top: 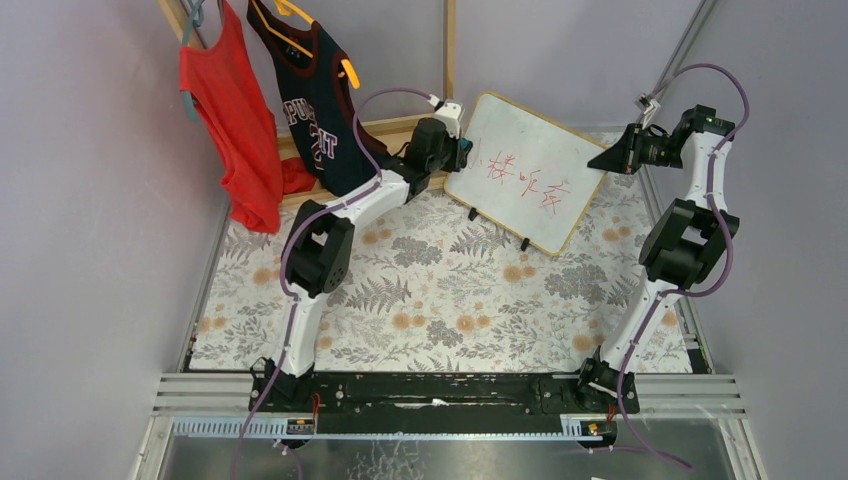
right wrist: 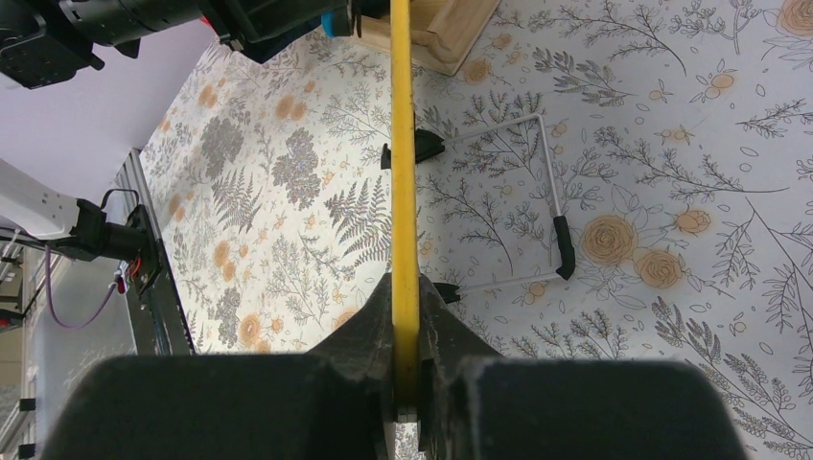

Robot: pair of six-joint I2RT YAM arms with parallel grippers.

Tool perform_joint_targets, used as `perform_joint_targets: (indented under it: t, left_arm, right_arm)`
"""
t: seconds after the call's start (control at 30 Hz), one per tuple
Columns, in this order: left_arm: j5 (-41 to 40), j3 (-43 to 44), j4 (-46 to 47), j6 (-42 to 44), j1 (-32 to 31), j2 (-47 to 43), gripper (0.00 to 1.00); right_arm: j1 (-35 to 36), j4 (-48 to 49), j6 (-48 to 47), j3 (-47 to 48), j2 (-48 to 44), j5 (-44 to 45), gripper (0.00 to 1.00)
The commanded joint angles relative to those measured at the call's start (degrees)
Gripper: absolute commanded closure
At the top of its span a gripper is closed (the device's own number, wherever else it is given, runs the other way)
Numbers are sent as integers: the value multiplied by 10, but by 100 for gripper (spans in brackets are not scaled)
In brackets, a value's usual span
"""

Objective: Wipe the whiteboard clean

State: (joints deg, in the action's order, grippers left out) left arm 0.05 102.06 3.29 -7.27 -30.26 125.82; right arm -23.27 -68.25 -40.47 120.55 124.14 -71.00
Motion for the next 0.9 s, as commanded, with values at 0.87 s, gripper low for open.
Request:
perform_joint_targets:
  t: [0.87]
  left_arm:
    - [37, 109, 45, -15, -54, 84, 100]
  right_arm:
    - [14, -8, -39, -1, -27, 40, 100]
